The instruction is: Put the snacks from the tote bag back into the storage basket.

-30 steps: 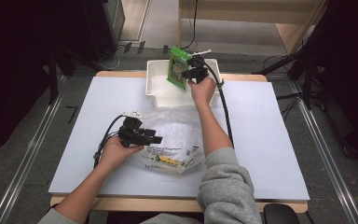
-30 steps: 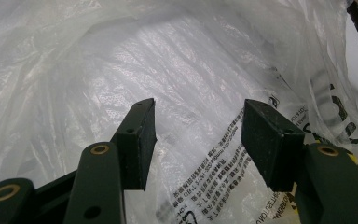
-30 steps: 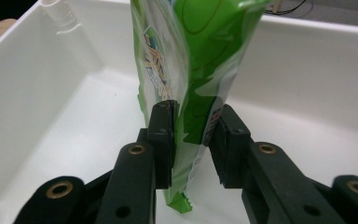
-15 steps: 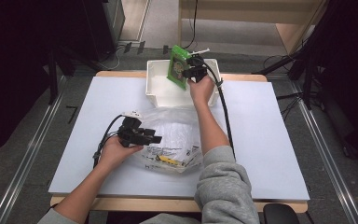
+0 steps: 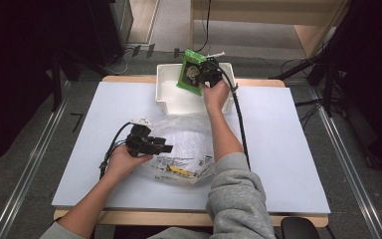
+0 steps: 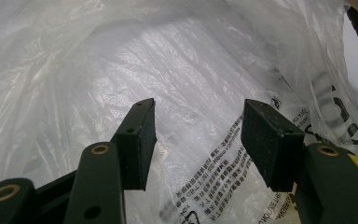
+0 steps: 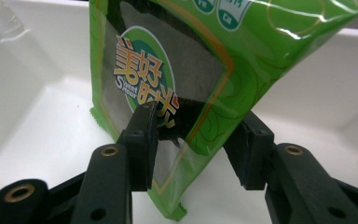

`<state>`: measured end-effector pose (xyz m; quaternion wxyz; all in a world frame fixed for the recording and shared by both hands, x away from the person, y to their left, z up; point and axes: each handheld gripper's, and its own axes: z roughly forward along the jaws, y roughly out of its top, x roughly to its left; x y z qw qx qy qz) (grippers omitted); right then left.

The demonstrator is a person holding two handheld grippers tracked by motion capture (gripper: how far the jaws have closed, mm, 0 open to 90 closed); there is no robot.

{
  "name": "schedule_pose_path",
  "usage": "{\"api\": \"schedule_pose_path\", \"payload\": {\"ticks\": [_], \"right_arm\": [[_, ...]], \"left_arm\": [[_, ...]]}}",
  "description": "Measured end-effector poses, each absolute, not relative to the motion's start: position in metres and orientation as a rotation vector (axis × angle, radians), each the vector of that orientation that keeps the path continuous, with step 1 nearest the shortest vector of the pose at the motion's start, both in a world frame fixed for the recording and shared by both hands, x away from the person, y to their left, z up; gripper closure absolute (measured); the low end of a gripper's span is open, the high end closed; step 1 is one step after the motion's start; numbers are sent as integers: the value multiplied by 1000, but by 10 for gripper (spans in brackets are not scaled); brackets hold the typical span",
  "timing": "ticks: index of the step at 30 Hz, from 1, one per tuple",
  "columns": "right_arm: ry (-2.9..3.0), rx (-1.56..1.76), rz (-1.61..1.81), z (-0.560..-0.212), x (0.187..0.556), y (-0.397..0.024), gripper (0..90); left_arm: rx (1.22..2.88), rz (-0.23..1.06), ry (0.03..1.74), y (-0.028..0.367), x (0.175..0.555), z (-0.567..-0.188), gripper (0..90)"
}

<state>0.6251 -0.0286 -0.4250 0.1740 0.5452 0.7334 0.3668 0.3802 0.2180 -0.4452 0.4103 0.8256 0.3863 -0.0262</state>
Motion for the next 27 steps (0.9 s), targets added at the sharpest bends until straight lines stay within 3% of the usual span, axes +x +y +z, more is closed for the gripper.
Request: {"api": "schedule_pose_path", "payload": {"ticks": [10,16,27], "right_arm": [[2074,1545,1012,-427,631,-20,518],[2096,1595,1003,-430,635,-18,433],[2109,1605,997,-435,635,-13,451]], "left_arm": [[2078,-63,968,217,381,-445,467],[2087,-57,965,217,380,-445,468],[2086,-56,972,218,380,-445,469]]}}
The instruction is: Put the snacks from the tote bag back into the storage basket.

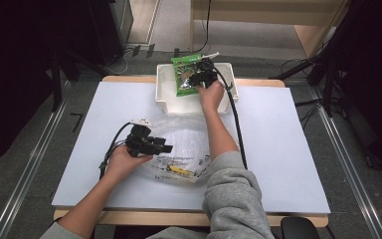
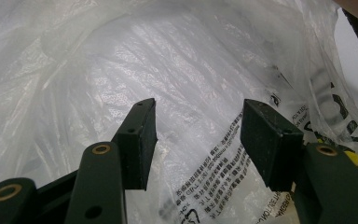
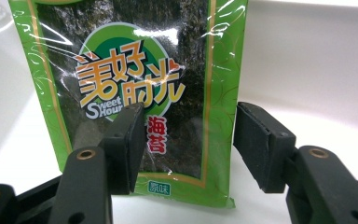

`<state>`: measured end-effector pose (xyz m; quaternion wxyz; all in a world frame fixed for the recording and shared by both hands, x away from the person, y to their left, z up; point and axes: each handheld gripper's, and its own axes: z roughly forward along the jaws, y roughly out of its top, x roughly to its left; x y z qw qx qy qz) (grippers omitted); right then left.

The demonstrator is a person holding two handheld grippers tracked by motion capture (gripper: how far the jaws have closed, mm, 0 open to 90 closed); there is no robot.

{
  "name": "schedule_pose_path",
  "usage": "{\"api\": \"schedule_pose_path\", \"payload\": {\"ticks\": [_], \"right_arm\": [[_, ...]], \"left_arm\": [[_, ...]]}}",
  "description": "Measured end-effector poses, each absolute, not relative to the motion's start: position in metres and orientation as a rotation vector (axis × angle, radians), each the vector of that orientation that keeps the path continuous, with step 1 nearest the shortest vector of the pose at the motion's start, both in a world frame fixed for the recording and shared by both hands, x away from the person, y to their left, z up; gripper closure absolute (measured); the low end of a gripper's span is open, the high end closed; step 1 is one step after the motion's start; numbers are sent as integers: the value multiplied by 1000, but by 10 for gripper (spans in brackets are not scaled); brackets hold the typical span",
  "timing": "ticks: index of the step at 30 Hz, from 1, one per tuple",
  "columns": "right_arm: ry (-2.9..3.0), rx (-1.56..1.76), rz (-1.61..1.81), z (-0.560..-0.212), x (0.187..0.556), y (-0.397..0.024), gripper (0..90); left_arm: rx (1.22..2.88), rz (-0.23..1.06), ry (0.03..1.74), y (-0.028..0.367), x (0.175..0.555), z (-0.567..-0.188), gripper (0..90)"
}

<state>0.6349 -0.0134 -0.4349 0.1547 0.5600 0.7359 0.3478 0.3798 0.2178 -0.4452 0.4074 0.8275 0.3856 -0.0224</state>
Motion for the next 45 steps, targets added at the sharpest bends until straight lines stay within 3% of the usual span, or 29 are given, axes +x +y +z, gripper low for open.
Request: {"api": "schedule_pose_path", "payload": {"ticks": [11,29,45], "right_arm": [[2090,1611,999,-436,629,-14,477],[2111,1581,1052,-421,620,-24,447],[2243,1429,1164,-398,577,-32,443]], "left_arm": [[2090,-55,963,216,380,-445,468],[2094,-55,970,216,380,-446,462],[2091,-60,979,215,380,-444,448]]}}
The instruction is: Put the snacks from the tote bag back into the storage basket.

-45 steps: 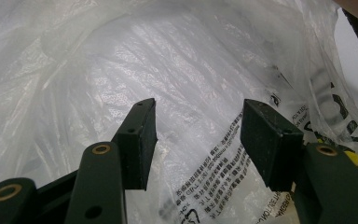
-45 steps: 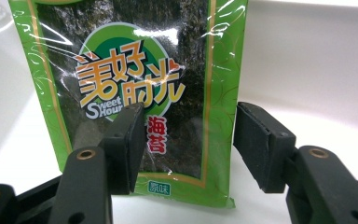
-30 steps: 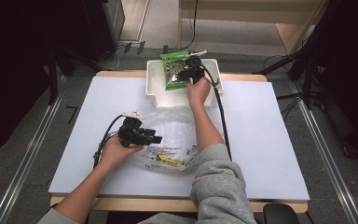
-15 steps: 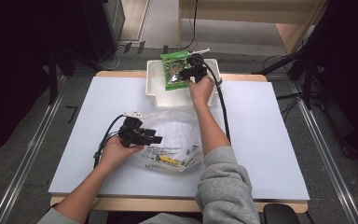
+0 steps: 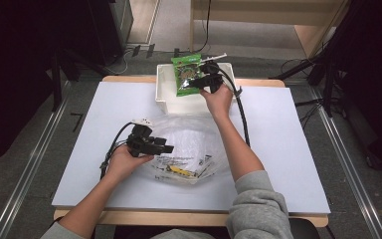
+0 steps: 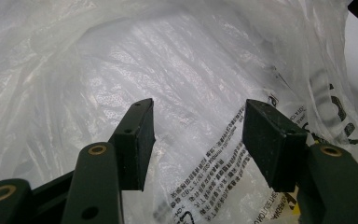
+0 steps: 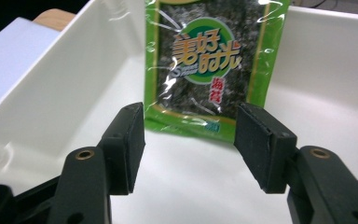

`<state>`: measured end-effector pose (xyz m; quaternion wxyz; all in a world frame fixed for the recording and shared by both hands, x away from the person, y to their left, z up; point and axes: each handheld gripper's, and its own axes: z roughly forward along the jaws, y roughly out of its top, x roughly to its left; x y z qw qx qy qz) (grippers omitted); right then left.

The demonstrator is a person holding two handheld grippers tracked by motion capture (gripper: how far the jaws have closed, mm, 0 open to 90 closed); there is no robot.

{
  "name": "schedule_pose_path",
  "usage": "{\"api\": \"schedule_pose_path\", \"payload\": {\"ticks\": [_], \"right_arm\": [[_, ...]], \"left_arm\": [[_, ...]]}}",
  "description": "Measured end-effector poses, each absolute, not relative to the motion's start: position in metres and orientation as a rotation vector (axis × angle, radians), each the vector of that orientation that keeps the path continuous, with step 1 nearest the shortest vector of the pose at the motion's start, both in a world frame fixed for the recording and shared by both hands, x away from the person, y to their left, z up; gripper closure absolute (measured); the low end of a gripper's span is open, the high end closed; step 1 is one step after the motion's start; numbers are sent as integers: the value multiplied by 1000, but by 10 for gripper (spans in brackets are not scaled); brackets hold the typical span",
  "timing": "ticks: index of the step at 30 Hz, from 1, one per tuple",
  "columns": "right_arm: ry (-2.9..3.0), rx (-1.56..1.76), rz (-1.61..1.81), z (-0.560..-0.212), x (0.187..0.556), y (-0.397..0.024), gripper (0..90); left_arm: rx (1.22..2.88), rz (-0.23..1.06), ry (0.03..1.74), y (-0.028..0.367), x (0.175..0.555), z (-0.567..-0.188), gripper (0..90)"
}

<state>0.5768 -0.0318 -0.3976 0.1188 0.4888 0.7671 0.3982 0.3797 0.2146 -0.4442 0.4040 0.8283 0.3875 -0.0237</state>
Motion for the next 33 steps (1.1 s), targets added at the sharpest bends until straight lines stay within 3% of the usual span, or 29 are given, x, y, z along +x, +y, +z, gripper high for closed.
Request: {"api": "schedule_pose_path", "payload": {"ticks": [33], "right_arm": [[2375,1211,1306,-381,473,-64,436]], "left_arm": [[2079,-48,978,217,379,-439,434]]}}
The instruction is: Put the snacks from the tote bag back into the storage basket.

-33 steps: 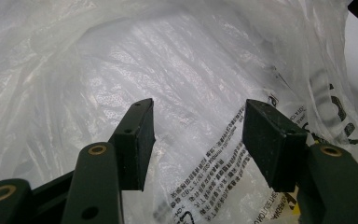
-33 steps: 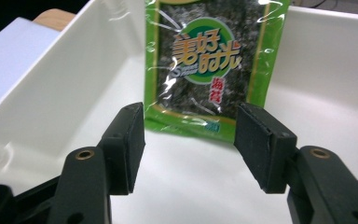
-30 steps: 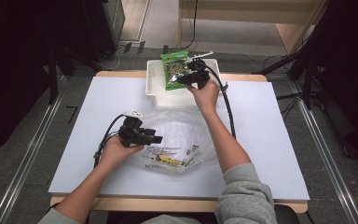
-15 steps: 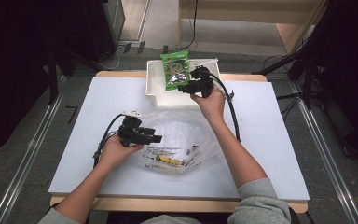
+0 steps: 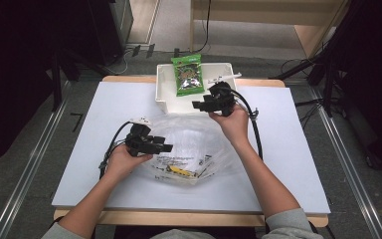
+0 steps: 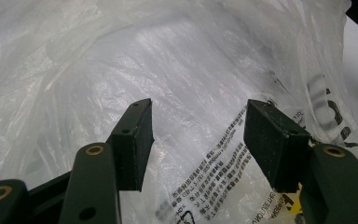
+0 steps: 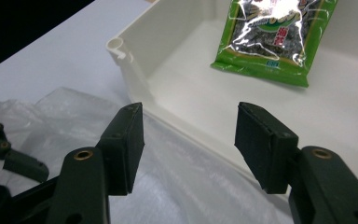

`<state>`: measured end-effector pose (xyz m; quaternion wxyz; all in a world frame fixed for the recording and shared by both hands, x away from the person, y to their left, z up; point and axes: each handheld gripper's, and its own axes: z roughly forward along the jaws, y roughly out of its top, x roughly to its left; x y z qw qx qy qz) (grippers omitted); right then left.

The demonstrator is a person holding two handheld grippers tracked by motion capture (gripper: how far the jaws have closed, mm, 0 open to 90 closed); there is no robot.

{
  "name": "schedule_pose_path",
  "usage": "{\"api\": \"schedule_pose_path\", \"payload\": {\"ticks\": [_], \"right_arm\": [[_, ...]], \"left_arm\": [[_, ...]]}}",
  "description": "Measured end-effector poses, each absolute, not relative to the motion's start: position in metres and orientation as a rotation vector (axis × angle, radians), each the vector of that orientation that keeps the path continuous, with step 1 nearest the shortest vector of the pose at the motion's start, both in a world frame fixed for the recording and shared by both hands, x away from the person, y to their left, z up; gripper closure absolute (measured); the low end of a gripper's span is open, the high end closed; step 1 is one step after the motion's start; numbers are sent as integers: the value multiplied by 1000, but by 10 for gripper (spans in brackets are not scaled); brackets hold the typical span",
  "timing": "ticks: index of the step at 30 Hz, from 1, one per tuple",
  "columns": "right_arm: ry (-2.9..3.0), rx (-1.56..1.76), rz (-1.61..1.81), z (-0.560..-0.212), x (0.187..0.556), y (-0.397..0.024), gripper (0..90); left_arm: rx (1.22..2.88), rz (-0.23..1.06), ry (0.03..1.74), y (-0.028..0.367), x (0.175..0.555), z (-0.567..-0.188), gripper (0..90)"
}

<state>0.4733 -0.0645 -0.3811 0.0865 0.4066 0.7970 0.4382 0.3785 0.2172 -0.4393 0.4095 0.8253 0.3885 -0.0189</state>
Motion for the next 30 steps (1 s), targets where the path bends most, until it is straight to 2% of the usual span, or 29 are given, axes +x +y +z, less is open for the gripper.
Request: {"api": "schedule_pose_path", "payload": {"ticks": [19,30], "right_arm": [[2419,1099,1288,-390,418,-86,435],[2422,1105,1315,-405,399,-98,424]], "left_arm": [[2085,-40,958,217,372,-433,420],[2087,-36,954,218,372,-432,420]]}}
